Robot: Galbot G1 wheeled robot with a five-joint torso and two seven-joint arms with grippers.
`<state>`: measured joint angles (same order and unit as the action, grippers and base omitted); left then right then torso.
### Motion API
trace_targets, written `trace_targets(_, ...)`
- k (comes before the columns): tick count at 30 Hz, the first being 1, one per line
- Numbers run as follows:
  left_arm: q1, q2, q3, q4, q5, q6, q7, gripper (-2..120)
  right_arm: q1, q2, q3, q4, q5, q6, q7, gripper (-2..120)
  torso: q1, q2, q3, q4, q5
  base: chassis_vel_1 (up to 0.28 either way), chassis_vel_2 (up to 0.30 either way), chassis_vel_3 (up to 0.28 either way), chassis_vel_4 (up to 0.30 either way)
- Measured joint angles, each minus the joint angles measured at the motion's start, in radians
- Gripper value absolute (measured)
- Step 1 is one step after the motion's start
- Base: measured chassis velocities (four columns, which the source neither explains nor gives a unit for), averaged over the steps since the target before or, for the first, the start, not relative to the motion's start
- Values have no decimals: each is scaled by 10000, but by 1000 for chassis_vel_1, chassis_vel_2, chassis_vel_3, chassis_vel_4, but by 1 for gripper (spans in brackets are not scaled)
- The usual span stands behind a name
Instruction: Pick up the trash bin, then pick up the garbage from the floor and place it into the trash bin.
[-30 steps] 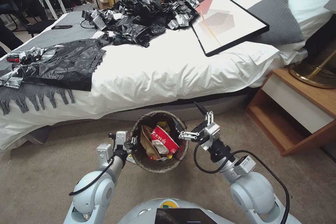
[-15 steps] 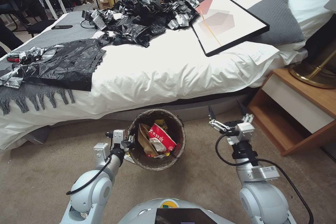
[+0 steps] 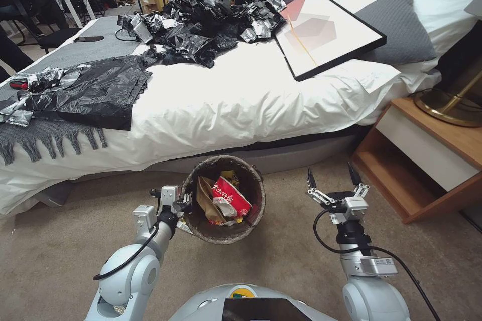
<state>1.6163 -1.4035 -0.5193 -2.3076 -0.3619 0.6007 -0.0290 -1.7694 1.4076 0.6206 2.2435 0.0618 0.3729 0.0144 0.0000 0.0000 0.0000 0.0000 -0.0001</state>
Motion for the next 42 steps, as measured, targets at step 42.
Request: trace_targets(42,-7,-59,8,-10,-117,-389,426,0,383,62,120,-488,201,187,-457,100,1,0,0,-1,1,0,0,0,0)
